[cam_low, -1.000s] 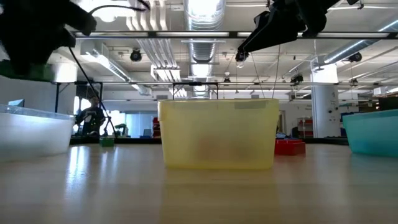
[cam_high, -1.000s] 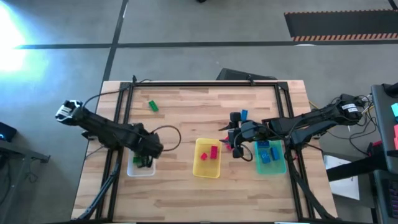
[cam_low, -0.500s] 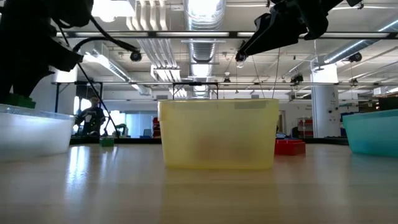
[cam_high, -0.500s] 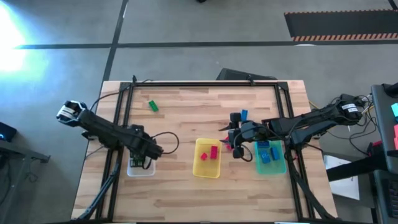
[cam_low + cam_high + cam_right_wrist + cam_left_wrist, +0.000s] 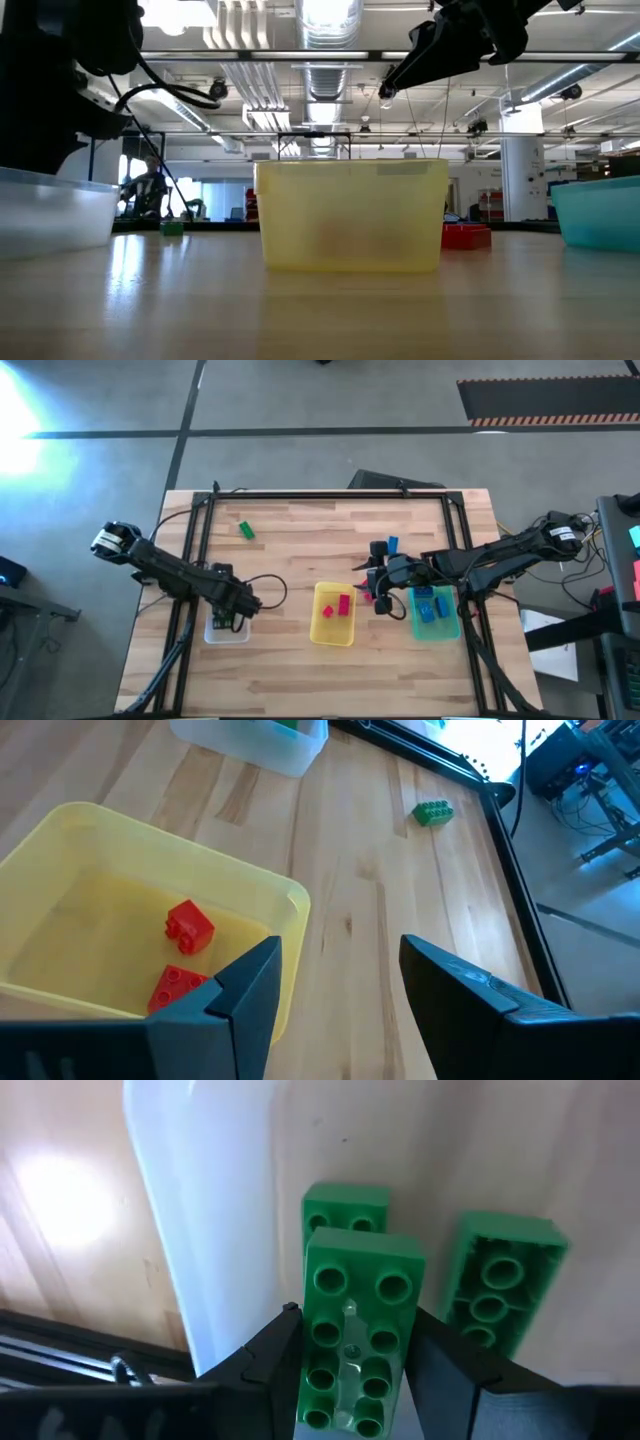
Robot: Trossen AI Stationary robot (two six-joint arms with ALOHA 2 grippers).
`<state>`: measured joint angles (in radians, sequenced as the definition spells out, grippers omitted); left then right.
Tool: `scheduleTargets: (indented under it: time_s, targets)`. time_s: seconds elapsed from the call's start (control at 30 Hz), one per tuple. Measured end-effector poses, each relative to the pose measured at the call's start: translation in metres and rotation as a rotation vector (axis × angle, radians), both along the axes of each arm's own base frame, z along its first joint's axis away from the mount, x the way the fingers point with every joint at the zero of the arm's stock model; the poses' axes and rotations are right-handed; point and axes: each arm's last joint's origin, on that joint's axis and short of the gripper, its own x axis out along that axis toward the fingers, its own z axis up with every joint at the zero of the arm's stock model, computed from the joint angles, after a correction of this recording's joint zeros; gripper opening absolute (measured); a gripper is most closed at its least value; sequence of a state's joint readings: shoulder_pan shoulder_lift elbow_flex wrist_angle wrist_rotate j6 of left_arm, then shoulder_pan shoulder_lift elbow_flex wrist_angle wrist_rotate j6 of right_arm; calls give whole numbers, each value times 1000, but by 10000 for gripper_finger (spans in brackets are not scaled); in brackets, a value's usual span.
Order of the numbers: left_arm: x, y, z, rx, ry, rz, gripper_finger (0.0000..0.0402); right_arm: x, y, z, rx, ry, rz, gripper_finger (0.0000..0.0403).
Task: Sort & place blocks by color
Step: Put the green game piece into the transparent bin, then put the red game piece into the yellow bin
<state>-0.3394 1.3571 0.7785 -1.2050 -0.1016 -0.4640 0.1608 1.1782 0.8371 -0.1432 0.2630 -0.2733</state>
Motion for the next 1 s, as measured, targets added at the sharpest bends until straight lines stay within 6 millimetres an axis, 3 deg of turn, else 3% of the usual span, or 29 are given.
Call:
scheduleTargets:
  time_s: [0.23, 0.47, 0.77, 1.0]
  targets:
    - [0, 2, 0, 64, -24, 15, 125, 0, 0, 0, 0, 0, 0, 194]
    - [-2, 4, -4, 92, -17, 14, 185, 0, 0, 0, 2, 0, -1, 194]
    - [-7, 6, -9, 94, 13, 14, 197, 0, 0, 0, 3, 0, -2, 194]
    - [5, 1, 8, 70, -52, 15, 198, 0, 0, 0, 4, 0, -3, 194]
